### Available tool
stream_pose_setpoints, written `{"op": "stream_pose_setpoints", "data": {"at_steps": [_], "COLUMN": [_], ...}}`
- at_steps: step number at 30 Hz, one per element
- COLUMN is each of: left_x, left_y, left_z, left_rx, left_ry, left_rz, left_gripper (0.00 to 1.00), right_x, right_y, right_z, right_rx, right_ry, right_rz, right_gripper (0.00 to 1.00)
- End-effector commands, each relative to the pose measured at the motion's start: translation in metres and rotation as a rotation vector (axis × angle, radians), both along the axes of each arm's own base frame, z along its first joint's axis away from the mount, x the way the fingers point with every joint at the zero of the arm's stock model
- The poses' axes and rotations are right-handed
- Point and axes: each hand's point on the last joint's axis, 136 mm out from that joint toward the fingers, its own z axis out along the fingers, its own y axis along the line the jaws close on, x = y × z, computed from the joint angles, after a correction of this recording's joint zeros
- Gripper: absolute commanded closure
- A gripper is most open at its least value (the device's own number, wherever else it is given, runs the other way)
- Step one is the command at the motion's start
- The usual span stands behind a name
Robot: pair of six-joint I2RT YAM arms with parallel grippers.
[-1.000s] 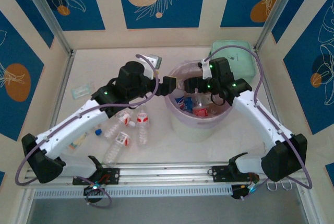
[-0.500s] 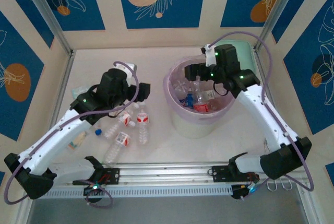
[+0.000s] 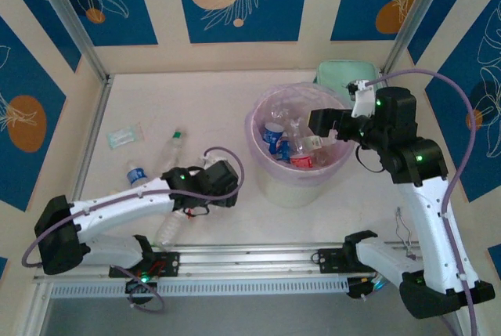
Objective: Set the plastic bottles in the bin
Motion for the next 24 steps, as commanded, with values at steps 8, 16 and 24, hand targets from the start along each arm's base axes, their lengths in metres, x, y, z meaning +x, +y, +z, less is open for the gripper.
{"op": "stream_pose_setpoints", "data": {"at_steps": [8,16,24], "left_x": [0.010,0.015,0.028], "left_y": [0.011,0.005,0.023], "left_z": [-0.047,-0.055,0.009], "left_rx": [0.069,0.079,0.083], "left_ry": [-0.008,-0.017,-0.159], "left_rz": [0.157,0.153,0.147], "left_gripper": [0.21,0.41,0.46], "right_x": [-0.011,-0.018,-0.016], "right_y": [0.010,0.011,0.017], "right_z": [-0.007,0.002,0.013], "right_rx": [0.074,0.090,0.125], "right_ry": [0.048,0.030,0.018], "right_rz": [0.057,0.071,0.094], "right_gripper": [0.01,0.01,0.00]}}
